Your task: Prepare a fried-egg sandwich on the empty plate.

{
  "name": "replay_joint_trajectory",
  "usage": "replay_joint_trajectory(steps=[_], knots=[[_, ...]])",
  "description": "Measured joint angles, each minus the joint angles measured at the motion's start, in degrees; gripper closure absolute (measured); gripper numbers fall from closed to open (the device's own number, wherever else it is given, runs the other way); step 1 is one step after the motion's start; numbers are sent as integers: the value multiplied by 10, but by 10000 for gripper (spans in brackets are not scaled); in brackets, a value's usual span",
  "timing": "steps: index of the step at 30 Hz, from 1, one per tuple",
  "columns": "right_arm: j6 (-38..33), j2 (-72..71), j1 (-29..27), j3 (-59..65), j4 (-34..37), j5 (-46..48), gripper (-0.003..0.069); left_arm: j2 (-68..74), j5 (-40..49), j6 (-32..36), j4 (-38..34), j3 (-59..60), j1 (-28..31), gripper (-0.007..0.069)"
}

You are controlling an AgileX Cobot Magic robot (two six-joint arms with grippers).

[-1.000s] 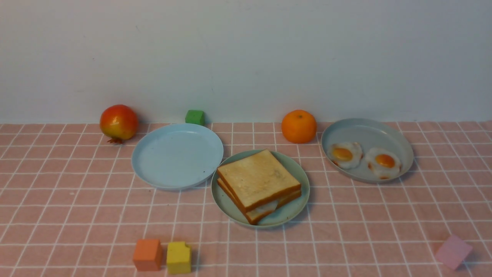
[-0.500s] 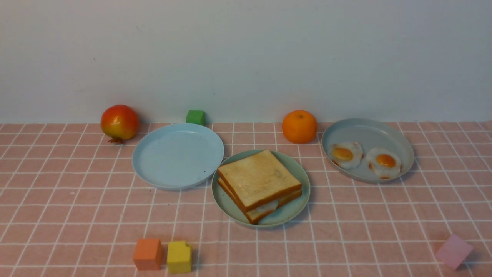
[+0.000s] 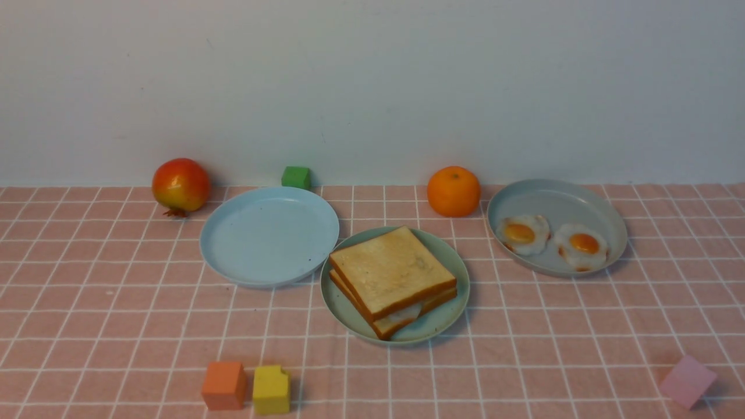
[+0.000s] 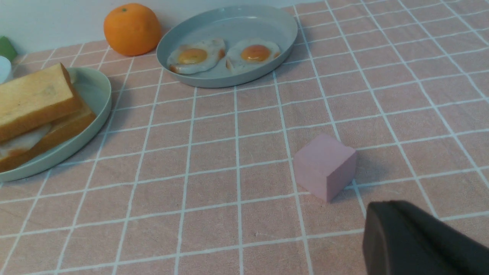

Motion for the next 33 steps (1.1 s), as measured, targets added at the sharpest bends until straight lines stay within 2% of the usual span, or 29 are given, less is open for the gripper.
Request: replay_joint_trajectory(steps=[28, 31, 32, 33], knots=[[0, 0, 0, 0, 0, 1, 643, 0, -15, 0, 1, 3, 0, 612], [0, 0, 0, 0, 0, 1, 641, -1, -73, -9, 37, 17, 27, 612], [0, 0, 0, 0, 0, 1, 641, -2, -81, -21, 51, 19, 51, 612], [0, 0, 0, 0, 0, 1, 641, -2, -81, -21, 51, 19, 51, 612]])
